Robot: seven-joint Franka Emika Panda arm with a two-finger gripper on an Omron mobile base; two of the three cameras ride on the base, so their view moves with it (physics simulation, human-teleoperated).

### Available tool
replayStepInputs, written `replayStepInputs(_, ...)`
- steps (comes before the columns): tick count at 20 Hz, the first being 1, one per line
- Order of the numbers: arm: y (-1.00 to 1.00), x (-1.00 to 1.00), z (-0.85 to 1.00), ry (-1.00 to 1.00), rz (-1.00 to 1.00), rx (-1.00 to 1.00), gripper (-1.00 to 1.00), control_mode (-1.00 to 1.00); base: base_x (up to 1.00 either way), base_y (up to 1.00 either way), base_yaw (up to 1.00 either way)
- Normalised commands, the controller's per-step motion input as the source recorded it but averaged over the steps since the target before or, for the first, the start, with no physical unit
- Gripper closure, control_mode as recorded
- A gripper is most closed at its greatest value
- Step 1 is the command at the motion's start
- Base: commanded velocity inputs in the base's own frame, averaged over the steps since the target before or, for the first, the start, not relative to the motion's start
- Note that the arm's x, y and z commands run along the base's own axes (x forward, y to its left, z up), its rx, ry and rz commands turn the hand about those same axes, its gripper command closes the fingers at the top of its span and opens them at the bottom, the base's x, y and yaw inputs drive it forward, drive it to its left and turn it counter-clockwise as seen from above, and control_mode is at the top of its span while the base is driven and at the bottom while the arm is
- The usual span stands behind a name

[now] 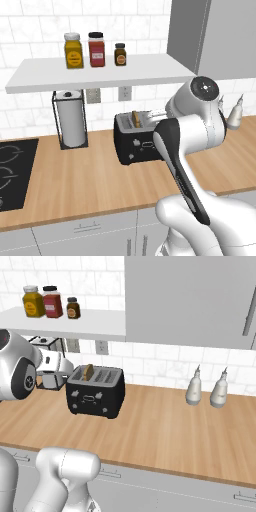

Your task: Start the toaster. Once the lever pops up, take the bread to the plate on the dining counter.

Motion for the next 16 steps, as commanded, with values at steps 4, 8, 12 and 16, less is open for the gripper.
replayStepInputs(4,0.0,0.0,0.0,0.0,0.0,0.0,-1.0,-1.0,0.0,0.0,0.0)
replayStepInputs(8,0.0,0.0,0.0,0.0,0.0,0.0,-1.0,-1.0,0.0,0.0,0.0)
replayStepInputs(12,0.0,0.0,0.0,0.0,0.0,0.0,-1.0,-1.0,0.0,0.0,0.0)
replayStepInputs(16,0.0,0.0,0.0,0.0,0.0,0.0,-1.0,-1.0,0.0,0.0,0.0)
